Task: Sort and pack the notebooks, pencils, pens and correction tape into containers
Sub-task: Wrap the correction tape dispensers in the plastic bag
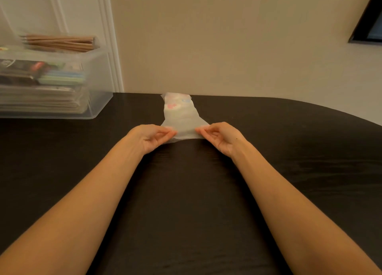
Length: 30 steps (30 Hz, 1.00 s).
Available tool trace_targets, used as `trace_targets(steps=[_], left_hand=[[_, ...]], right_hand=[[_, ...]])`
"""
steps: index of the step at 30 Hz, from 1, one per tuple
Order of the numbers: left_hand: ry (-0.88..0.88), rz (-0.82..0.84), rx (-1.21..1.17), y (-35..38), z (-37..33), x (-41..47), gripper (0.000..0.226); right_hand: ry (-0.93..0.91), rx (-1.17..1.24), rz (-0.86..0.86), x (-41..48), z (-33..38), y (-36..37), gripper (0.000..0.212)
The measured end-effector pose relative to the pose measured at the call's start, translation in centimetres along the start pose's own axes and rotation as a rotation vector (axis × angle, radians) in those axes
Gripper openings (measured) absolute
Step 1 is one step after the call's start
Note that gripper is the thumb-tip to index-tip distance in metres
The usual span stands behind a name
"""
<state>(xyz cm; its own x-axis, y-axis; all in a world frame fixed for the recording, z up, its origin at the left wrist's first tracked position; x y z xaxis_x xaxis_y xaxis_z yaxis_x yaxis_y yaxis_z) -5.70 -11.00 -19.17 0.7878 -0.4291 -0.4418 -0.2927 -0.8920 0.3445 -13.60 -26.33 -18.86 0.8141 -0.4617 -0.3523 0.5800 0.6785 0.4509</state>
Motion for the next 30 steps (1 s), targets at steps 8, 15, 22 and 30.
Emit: trace_targets(steps=[8,15,22,30], left_hand=[[0.187,-0.133,0.173,-0.4,-1.3,0.8,0.024],[0.235,-0.167,0.158,-1.2,-2.0,1.9,0.047],[0.467,-0.107,0.450,-1.1,-4.0,2.5,0.057],[0.782,-0.220,0.876,-0.3,-5.9,3.0,0.015]], right_hand=[[-0.161,-0.264,-0.198,1.8,0.6,-0.4,0.029],[-0.257,-0.428,-0.210,2.8,1.5,-0.6,0.023],[-0.460,-0.862,-0.107,3.1,2.5,0.8,0.052],[-0.762,-1.157,-0.208,3.5,4.3,2.1,0.010]])
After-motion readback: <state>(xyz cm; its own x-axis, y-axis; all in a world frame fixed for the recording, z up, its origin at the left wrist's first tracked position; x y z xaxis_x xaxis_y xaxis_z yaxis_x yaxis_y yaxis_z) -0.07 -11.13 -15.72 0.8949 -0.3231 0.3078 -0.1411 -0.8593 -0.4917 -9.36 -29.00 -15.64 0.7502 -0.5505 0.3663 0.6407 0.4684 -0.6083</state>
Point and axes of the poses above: each hand's wrist, its own x-axis towards the middle knuckle, its own y-axis out of the palm, z = x × y, the point moved 8 cm from there along x, towards the middle knuckle, and after that the axes turned 2 degrees about -z, right-handed, at the moved point
